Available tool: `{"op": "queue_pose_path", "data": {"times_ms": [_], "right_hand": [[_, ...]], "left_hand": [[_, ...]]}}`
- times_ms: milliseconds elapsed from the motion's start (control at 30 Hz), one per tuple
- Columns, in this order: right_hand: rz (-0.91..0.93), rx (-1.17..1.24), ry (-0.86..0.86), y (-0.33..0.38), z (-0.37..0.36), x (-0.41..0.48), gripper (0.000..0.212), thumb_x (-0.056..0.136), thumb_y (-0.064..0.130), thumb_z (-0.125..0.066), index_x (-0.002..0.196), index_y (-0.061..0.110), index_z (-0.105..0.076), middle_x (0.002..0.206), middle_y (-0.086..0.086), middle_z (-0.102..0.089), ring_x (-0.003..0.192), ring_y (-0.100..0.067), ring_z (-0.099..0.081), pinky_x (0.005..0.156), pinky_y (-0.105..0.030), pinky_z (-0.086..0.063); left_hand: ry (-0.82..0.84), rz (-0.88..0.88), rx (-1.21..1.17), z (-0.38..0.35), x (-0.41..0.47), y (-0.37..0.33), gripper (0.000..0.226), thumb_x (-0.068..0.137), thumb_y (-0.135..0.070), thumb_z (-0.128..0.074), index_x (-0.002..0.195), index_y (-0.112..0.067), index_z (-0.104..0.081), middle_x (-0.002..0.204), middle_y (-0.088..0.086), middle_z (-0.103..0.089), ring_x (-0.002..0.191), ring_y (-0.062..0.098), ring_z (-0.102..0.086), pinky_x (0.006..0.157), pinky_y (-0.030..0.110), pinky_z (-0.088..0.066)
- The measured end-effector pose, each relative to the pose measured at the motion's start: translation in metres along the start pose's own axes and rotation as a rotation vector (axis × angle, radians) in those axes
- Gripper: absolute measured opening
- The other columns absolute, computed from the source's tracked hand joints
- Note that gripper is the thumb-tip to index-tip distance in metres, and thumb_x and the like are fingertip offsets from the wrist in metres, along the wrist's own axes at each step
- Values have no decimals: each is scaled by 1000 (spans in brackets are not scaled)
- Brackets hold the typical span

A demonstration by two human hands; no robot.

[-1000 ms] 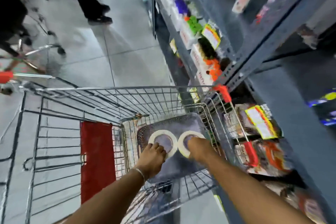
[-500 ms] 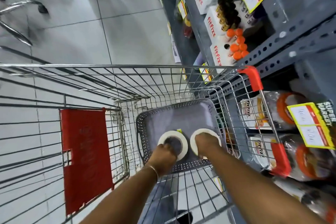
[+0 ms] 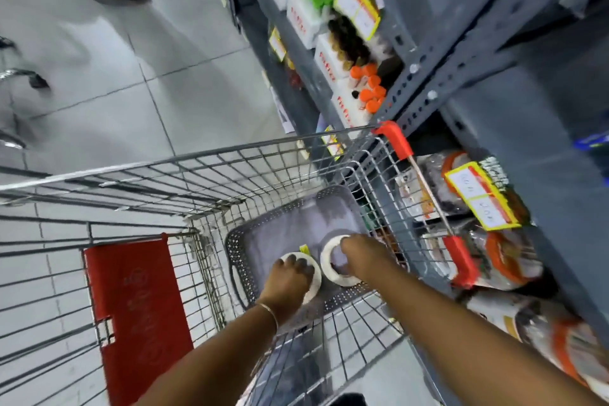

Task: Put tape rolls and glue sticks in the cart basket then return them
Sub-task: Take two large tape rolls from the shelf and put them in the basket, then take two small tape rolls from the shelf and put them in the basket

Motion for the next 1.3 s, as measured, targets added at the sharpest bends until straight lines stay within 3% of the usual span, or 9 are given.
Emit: {"op": "queue_pose_path", "data": {"times_ms": [100, 233, 333, 600, 833, 933, 1067, 1167, 1300], "right_hand": [[88, -6, -218, -21, 29, -53, 25, 83, 21, -66, 106, 12, -63, 114, -12, -66, 105, -32, -64, 82, -36, -52], [120, 58, -463, -51, 58, -120, 16, 82, 18, -59, 98, 14, -60, 106, -10, -65, 100, -33, -64, 76, -38, -53], [89, 122, -635, -84, 70, -179, 14, 85, 16, -53, 97, 14, -58, 106, -10, -63, 98, -33, -62, 74, -38, -50], [-82, 284, -985, -188, 51, -322, 18, 89, 31, -53, 101, 21, -61, 106, -6, -66, 100, -30, -63, 82, -39, -51], [-423, 532, -966, -291, -42, -396, 27, 80, 23, -59, 107, 25, -59, 112, 1, -64, 105, -26, -62, 81, -35, -52], [-508, 584, -851, -316, -84, -408, 33, 81, 31, -64, 112, 26, -57, 117, -2, -59, 112, -28, -57, 84, -38, -51], [-470, 608, -820, -316, -110, -405, 41, 82, 42, -62, 121, 32, -54, 124, -5, -54, 117, -31, -51, 88, -40, -50], [-461, 586, -870, -313, -116, -407, 36, 83, 43, -59, 115, 26, -56, 121, -6, -55, 114, -32, -52, 84, -39, -50], [-468, 597, -875, -314, -119, -413, 40, 84, 44, -59, 115, 20, -56, 122, -8, -56, 114, -30, -52, 86, -37, -47]], "left_hand": [[-133, 12, -5, 53, 5, -10, 34, 77, -27, -67, 110, -19, -65, 109, 4, -67, 103, 30, -60, 77, 42, -51], [-280, -52, 51, 126, 3, -41, 38, 62, -29, -80, 98, -25, -69, 100, -4, -69, 93, 23, -66, 67, 35, -56], [-438, -151, 93, 181, -3, -85, 43, 61, -34, -82, 101, -27, -69, 104, -6, -70, 94, 20, -66, 71, 31, -56], [-671, -505, 46, 261, -21, -237, 35, 81, -32, -51, 112, -19, -60, 112, 3, -66, 105, 25, -59, 91, 35, -49], [-508, -727, 1, 249, -41, -392, 29, 85, -37, -44, 104, -27, -64, 104, -6, -69, 94, 20, -66, 78, 31, -57], [-430, -798, 68, 234, -55, -452, 30, 86, -25, -50, 113, -29, -61, 117, -7, -63, 109, 21, -58, 86, 35, -52], [-373, -766, 256, 224, -59, -493, 50, 80, -16, -53, 129, -28, -50, 138, -6, -45, 125, 24, -41, 100, 39, -40], [-366, -691, 285, 220, -53, -502, 42, 78, -26, -59, 120, -27, -51, 131, -3, -46, 118, 26, -40, 95, 41, -38], [-409, -624, 235, 221, -46, -510, 27, 80, -9, -51, 98, -27, -59, 116, -4, -52, 106, 24, -43, 84, 38, -36]]}}
Point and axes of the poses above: each hand's wrist, its own x-axis towards the middle knuckle, its own z-axis out of the back of the hand, y = z × x, the point moved 3 cm from there along x, towards the middle knuckle
